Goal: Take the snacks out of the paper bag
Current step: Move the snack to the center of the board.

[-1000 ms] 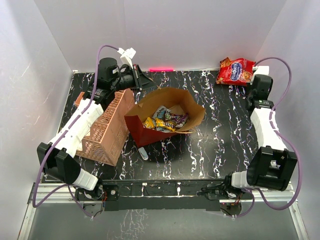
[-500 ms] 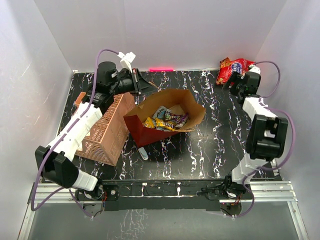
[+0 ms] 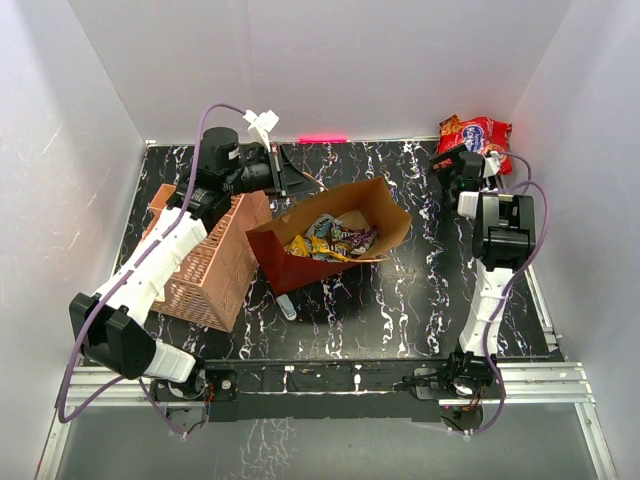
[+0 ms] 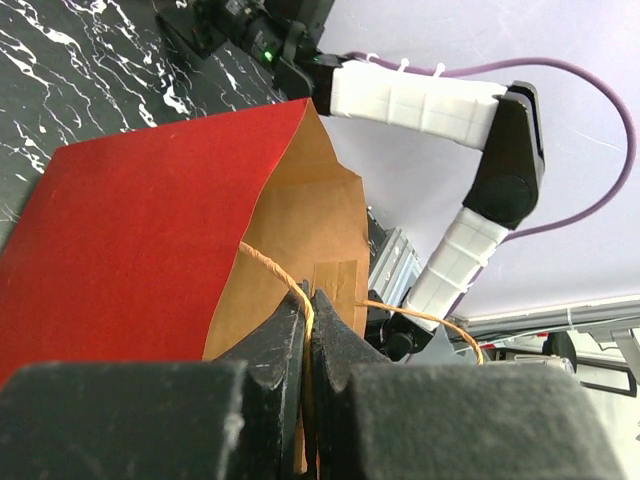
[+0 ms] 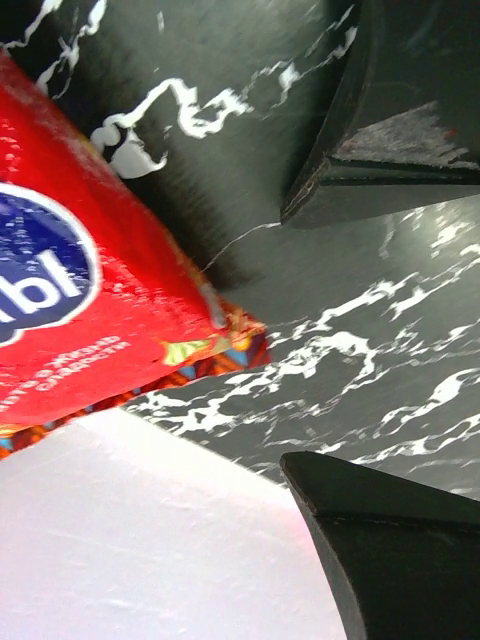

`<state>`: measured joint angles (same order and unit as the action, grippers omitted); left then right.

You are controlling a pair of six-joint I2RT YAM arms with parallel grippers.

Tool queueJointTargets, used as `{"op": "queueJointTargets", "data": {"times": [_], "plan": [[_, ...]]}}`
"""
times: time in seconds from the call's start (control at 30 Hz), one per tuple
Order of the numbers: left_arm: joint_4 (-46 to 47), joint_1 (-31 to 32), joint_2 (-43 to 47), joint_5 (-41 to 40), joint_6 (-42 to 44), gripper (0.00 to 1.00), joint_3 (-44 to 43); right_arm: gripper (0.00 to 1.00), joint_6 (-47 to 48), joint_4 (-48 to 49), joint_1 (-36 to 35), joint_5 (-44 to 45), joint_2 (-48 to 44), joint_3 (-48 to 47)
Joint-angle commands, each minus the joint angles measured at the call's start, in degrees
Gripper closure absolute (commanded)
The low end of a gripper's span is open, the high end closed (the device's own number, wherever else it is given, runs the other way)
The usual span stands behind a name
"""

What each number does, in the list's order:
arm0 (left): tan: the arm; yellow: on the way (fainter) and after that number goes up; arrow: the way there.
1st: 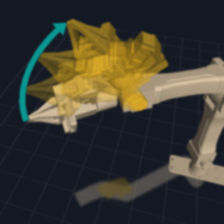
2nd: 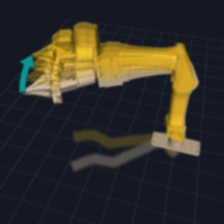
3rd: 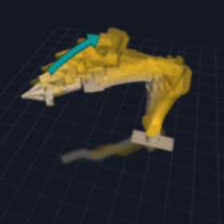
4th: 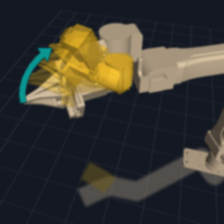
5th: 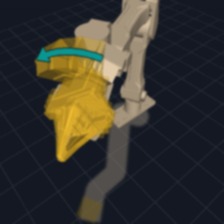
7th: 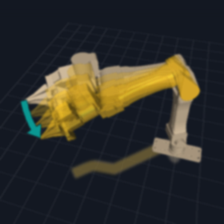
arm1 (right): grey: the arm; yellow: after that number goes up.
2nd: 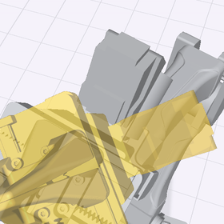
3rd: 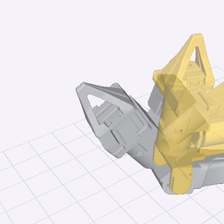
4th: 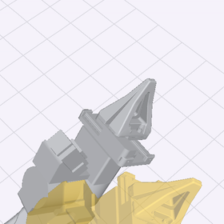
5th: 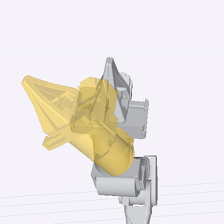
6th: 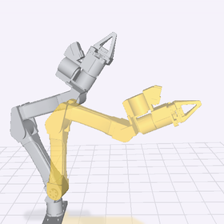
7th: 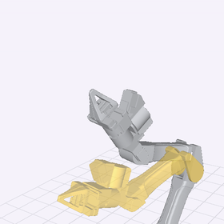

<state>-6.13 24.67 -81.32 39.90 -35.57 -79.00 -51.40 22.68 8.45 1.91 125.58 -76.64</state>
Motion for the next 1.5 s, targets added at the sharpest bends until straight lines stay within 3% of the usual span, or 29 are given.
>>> {"op": "queueJointTargets", "data": {"times": [0.0,0.27,0.4,0.57,0.6,0.73,0.87,1.2,1.4,1.47], "plan": [[-1.3,0.5,4.1,1.6,-0.2,1.0,-1.1,0.04,-10.6,3.4,0.2,6.1,4.2,-7.3],[-4.4,0.5,3.8,0.4,0.8,1.0,-3.5,0.14,-22.4,-7.8,0.1,10.0,13.6,-18.8],[-5.2,0.5,3.6,0.3,0.9,1.0,-4.3,0.41,-24.6,-10.4,0.2,10.8,14.8,-20.0],[-4.7,0.6,3.2,0.5,0.7,1.0,-4.2,0.9,-19.2,-6.2,0.3,9.9,11.1,-14.3],[-4.3,0.6,3.2,0.5,0.6,1.0,-4.0,0.92,-18.0,-5.1,0.5,8.3,9.9,-12.7],[-3.2,0.5,3.2,0.8,0.4,1.0,-3.8,0.92,-12.9,0.2,1.5,2.1,3.8,-3.7],[-2.7,0.6,2.5,0.7,0.6,1.0,-3.4,0.93,-7.0,2.5,1.8,-2.0,-8.3,9.9],[0.3,0.6,2.7,2.5,5.5,1.0,-1.1,0.93,9.2,-3.8,2.9,-7.1,-41.3,40.5],[7.4,0.6,5.9,6.0,6.4,1.0,3.1,0.91,18.6,-13.0,3.2,-1.7,-54.5,46.3],[12.4,0.6,7.0,7.6,5.0,1.0,6.1,0.8,21.2,-18.1,3.7,-1.6,-55.7,45.3]]}}
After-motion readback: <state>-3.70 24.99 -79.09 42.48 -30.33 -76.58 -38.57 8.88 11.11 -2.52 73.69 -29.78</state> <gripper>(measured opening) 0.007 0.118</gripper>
